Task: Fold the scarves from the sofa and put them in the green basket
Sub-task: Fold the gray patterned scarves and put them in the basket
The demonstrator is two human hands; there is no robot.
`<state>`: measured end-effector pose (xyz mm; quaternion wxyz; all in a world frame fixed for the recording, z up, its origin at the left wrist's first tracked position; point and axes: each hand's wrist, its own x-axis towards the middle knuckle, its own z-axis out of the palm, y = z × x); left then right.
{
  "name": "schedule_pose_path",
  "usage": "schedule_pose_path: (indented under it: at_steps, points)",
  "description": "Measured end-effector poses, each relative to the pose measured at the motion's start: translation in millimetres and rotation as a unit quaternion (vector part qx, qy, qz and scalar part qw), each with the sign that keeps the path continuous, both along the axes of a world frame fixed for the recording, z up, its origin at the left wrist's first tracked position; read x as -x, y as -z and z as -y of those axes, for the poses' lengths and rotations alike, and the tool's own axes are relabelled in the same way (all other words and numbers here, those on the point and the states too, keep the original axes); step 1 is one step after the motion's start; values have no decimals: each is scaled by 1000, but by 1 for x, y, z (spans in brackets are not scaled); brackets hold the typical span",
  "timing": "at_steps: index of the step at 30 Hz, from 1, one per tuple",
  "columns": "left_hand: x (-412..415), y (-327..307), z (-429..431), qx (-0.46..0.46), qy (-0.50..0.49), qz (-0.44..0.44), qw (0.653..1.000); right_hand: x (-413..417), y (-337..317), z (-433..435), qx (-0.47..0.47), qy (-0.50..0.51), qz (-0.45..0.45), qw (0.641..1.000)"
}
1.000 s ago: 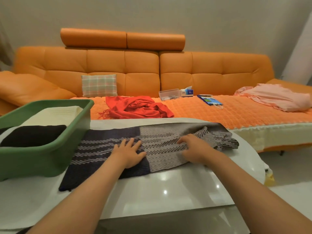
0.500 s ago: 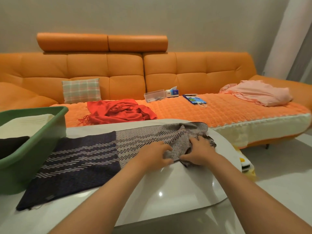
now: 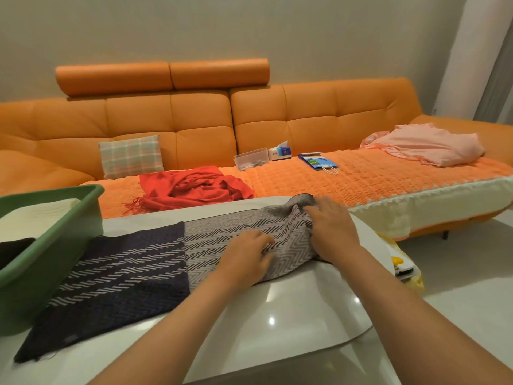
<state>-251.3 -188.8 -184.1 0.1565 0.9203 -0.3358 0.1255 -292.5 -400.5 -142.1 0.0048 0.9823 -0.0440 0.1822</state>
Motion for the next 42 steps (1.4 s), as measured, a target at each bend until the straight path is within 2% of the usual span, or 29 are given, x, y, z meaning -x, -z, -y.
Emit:
schedule_pose_path:
  at_steps: [2, 4, 6, 9, 11, 12, 14, 16, 17, 20, 22, 24, 25, 28, 30, 34, 38, 39, 42]
  points:
    - [-1, 8, 5, -98, -49, -78, 991, -1, -5, -15, -73, -67, 22, 995]
    - [1, 16, 12, -150, -32, -154, 976, -2, 0, -31, -93, -135, -42, 986]
    - [1, 16, 13, -112, 11, -168, 979, -2, 15, -40, -73, -165, -115, 977]
    - [3, 4, -4, 21, 35, -151, 988, -4, 32, -37, -16, -126, -192, 973]
    - [3, -2, -24, 78, -18, -107, 991, -7, 31, -39, 17, -89, -210, 973]
    - [2, -3, -35, 69, -59, -69, 993, -9, 30, -43, 25, -74, -210, 975]
    - [-2, -2, -58, -24, -173, -16, 984, -12, 27, -59, 30, -60, -194, 979]
    - [-4, 2, -77, -104, -271, -85, 953, -13, 29, -82, 17, -86, -161, 983]
    - [-3, 4, -85, -105, -282, -142, 943, -13, 30, -96, 4, -112, -151, 982]
    - [0, 8, -103, -8, -187, -240, 953, -11, 31, -139, -47, -187, -165, 967]
    - [6, 3, -114, 160, -114, -257, 946, -9, 29, -165, -79, -220, -179, 956]
    - [14, -5, -132, 276, -116, -234, 925, -6, 26, -185, -105, -237, -177, 950]
    - [18, -7, -144, 274, -141, -198, 930, -6, 25, -194, -115, -237, -171, 949]
    - [34, -4, -190, 138, -215, -69, 965, -6, 23, -216, -104, -184, -143, 967]
    - [47, -1, -221, 59, -221, -41, 973, -9, 22, -230, -113, -129, -143, 975]
    - [63, 4, -266, -50, -238, -97, 965, -13, 21, -252, -176, -105, -183, 961]
    - [69, 3, -285, -88, -224, -185, 953, -18, 13, -261, -257, -72, -111, 957]
    - [70, 2, -288, -106, -219, -194, 950, -20, 12, -263, -242, -62, -111, 962]
    - [69, -3, -293, -109, -208, -218, 947, -23, 11, -268, -140, -44, -186, 972]
